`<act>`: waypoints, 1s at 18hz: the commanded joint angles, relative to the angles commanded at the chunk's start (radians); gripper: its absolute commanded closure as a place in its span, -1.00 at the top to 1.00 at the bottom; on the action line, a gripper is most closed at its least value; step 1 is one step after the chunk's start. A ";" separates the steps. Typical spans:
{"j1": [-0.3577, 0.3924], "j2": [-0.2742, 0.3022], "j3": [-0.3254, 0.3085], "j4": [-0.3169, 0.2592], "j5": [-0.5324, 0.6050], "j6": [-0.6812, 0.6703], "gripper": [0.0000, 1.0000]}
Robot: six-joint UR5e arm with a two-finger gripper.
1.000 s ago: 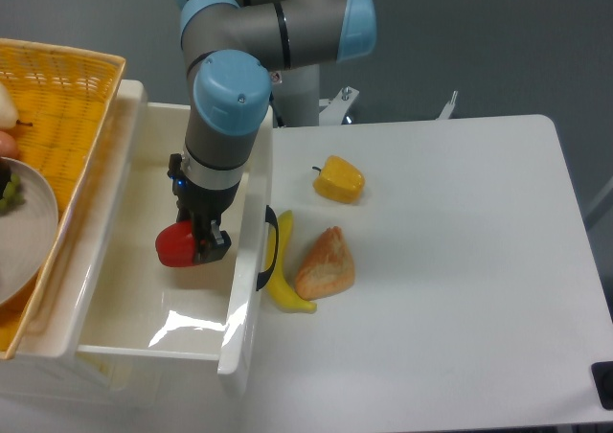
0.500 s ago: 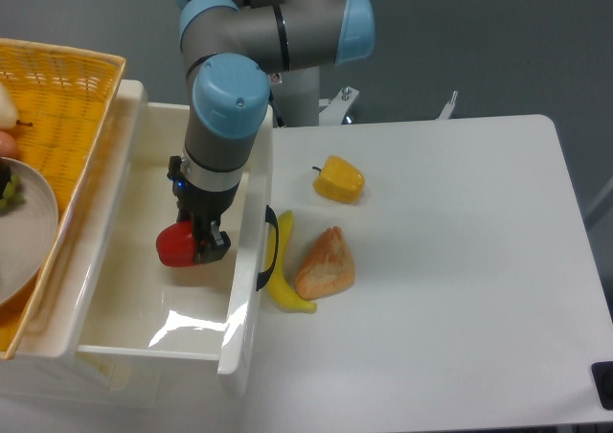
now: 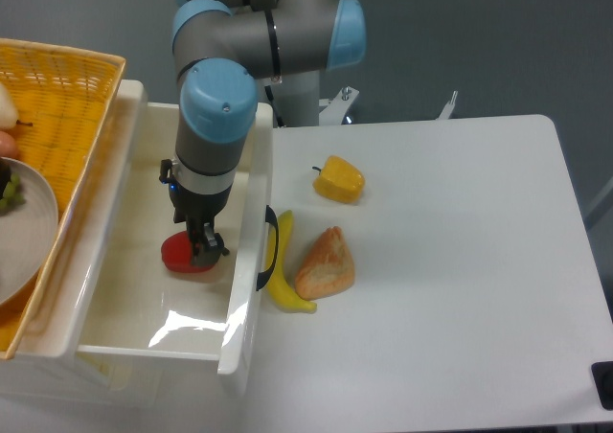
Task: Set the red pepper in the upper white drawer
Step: 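Open the gripper to release the pepper and raise it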
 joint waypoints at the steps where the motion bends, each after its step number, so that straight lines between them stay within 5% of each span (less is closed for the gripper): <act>1: 0.000 0.002 0.003 0.000 -0.002 0.000 0.58; 18: 0.089 0.077 0.025 0.002 -0.113 -0.012 0.58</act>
